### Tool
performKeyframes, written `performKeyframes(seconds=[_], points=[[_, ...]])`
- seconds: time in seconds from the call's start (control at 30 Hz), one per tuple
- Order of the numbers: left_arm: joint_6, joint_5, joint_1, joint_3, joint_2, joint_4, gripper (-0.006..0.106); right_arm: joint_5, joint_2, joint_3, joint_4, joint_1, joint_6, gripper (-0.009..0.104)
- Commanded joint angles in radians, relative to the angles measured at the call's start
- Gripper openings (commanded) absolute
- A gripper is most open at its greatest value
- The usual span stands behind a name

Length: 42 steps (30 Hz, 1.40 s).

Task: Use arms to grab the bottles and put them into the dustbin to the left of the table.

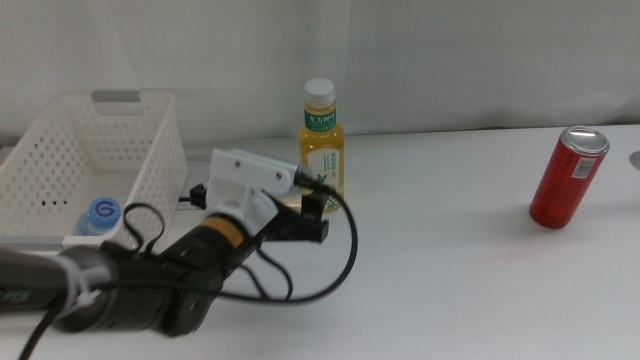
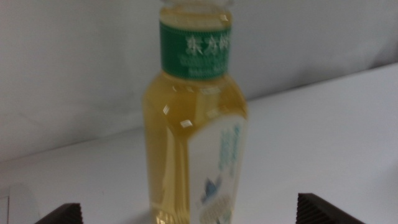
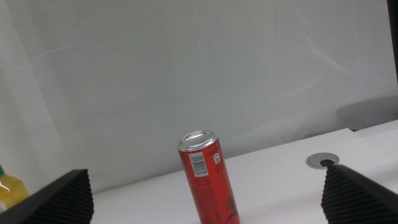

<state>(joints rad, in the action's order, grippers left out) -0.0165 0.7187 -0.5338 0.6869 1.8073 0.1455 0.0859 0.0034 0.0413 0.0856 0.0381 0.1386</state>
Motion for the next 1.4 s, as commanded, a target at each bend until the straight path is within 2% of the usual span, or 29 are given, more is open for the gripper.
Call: performKeyframes(seconds=[0.0, 0.1, 0.43, 0.7, 0.8, 1.1, 1.3, 1.37], points=[[0.006, -0.016, -0.004, 0.052, 0.031, 0.052, 0.09, -0.007, -0.032, -0.006, -0.002, -0.007, -0.007, 0.103], [-0.028, -0.033, -0.004, 0.105, 0.071, 0.115, 0.09, -0.007, -0.032, -0.006, -0.002, -0.007, -0.007, 0.103], [-0.044, -0.164, -0.004, 0.283, 0.193, 0.115, 0.09, -0.007, -0.032, -0.006, -0.002, -0.007, -0.007, 0.103], [-0.044, -0.155, -0.024, 0.387, 0.295, 0.151, 0.09, -0.007, -0.032, -0.006, -0.002, -0.007, -0.007, 0.103], [-0.061, -0.155, -0.024, 0.425, 0.326, 0.204, 0.09, -0.005, -0.032, -0.006, -0.002, -0.007, -0.007, 0.103], [-0.287, -0.159, -0.024, 0.523, 0.379, 0.424, 0.09, -0.005, -0.032, -0.006, -0.002, -0.007, -0.007, 0.103], [-0.358, -0.162, -0.024, 0.558, 0.401, 0.474, 0.089, -0.005, -0.032, -0.006, -0.002, -0.007, -0.007, 0.103], [-0.353, -0.167, -0.024, 0.558, 0.401, 0.531, 0.082, -0.005, -0.032, -0.006, -0.002, -0.007, -0.007, 0.103]])
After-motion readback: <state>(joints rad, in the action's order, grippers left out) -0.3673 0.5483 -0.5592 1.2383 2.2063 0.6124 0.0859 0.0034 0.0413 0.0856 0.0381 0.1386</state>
